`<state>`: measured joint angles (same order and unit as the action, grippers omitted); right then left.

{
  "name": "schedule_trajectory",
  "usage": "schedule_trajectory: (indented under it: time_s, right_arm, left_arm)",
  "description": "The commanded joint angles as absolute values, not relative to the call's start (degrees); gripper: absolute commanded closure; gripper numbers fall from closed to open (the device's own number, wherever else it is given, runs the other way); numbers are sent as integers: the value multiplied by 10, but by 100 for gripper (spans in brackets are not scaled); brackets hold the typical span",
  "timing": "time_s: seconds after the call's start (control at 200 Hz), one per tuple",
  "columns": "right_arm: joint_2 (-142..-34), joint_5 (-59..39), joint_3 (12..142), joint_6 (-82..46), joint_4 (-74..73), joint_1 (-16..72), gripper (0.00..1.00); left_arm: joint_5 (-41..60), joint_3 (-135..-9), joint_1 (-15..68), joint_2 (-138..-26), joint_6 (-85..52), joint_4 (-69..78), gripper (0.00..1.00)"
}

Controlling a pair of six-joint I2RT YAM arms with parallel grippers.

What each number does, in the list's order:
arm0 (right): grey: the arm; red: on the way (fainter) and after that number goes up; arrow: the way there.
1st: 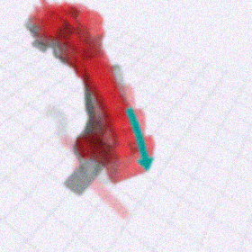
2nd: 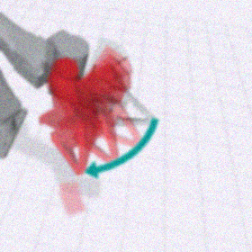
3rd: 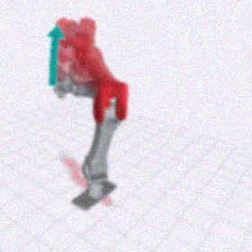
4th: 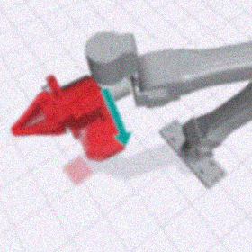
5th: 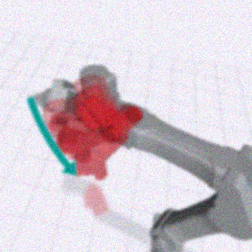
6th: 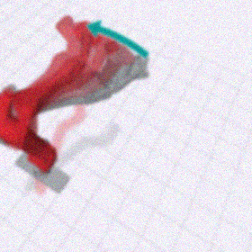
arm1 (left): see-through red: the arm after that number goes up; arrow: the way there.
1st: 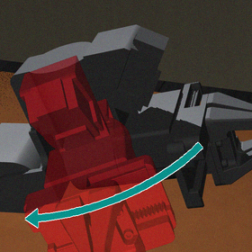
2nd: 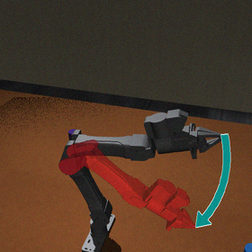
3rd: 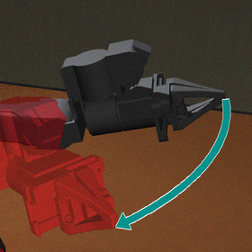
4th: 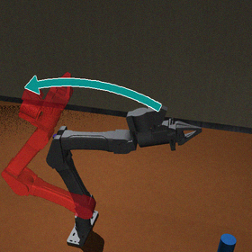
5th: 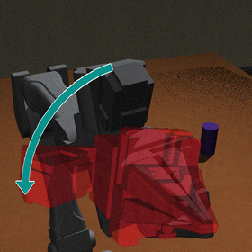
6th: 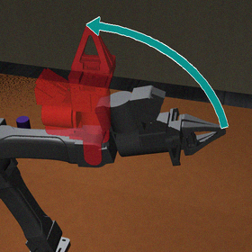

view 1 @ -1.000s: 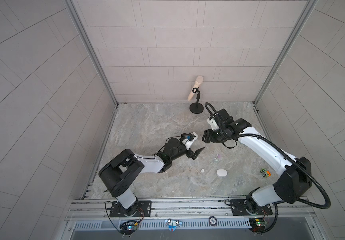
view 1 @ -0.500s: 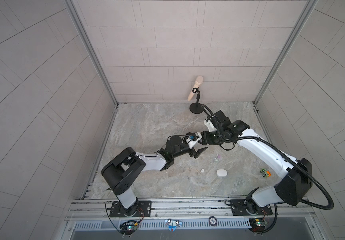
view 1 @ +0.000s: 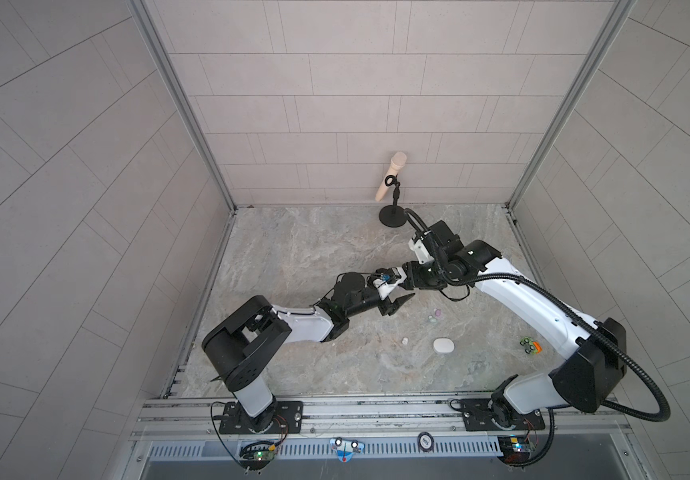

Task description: Insert the wireless bluetooth earbuds into the charging case

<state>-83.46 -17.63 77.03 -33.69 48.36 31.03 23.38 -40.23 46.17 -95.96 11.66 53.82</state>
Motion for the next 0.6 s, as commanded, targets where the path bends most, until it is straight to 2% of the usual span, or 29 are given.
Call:
schedule_trajectory:
  time_s: [0.0,0.591]
  right_arm:
    - [-813,-183,779,-349,483,314,54]
    - [-817,-203,780,-348,477,318,56]
  left_arm:
    - [225,-397,470,-945,133,548,31]
    - [236,-401,473,-944,144,532,46]
